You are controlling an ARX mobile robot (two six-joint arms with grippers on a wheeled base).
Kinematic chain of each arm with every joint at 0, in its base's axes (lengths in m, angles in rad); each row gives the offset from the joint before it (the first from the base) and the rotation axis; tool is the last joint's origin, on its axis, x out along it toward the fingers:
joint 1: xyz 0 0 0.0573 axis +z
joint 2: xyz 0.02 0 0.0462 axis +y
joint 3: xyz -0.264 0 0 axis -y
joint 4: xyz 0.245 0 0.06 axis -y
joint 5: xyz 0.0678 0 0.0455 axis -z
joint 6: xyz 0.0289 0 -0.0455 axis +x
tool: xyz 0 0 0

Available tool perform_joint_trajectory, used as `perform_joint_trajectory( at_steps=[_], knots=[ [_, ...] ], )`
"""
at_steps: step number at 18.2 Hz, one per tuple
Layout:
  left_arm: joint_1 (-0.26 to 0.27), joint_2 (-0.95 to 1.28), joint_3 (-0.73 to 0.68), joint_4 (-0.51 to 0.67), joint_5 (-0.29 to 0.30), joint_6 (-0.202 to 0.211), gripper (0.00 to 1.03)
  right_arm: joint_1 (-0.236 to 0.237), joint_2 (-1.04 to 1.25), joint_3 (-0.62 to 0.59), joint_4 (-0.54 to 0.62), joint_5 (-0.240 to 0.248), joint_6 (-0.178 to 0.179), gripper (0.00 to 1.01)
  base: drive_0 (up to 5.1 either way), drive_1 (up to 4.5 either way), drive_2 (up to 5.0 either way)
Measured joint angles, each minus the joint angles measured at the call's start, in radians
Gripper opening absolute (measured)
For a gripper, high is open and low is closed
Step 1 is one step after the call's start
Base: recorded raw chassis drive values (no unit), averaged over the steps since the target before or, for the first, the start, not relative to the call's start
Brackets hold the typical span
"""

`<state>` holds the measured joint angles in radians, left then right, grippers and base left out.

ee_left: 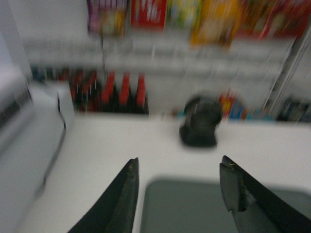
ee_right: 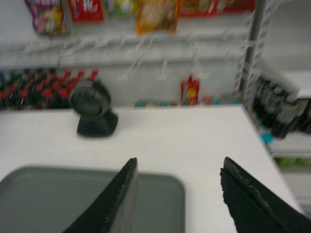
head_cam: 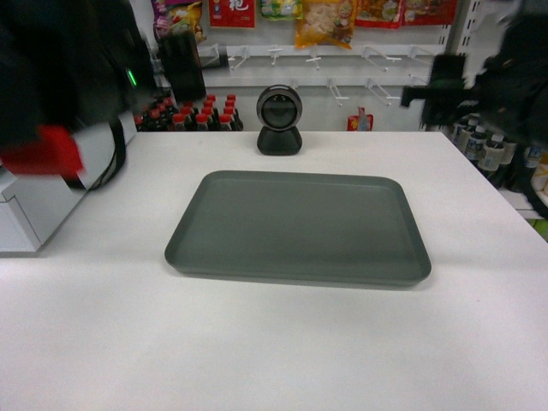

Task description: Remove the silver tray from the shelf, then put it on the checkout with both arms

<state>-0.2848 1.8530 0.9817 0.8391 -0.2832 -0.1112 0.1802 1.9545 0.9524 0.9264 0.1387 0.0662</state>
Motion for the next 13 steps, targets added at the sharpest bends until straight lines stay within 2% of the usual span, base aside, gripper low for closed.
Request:
perform_joint_trajectory(
  at_steps=[1,2,4,5,9,11,13],
  knots=[
    [0.021,-0.100,-0.091,0.130,0.035,0.042,0.40,-0.013,-0.039,-0.124,0.143,0.012,-0.023,0.41,0.0,0.00,0.0],
    [0.047,-0.151,-0.176,0.192,0.045,0.066,0.30,-0.027,-0.058,-0.226,0.212,0.011,-0.035,0.32,0.0,0.00,0.0],
    [0.094,-0.175,-0.374,0.208,0.072,0.087,0.09,-0.057,-0.132,-0.378,0.279,-0.001,-0.045,0.10,0.0,0.00,0.0],
    [0.101,-0.184,-0.439,0.211,0.088,0.090,0.00,-0.061,-0.199,-0.415,0.249,-0.010,-0.051,0.02,0.0,0.00,0.0],
    [0.155,-0.430,-0.626,0.262,0.151,0.093,0.01,-0.097,-0.436,-0.616,0.248,-0.050,-0.057,0.03,0.0,0.00,0.0],
    [0.174,-0.437,-0.710,0.312,0.166,0.093,0.01,-0.111,-0.495,-0.679,0.228,-0.062,-0.058,0.03,0.0,0.00,0.0],
    [0.188,-0.481,-0.777,0.281,0.184,0.093,0.01,-0.116,-0.582,-0.729,0.211,-0.074,-0.059,0.03,0.0,0.00,0.0]
  ],
)
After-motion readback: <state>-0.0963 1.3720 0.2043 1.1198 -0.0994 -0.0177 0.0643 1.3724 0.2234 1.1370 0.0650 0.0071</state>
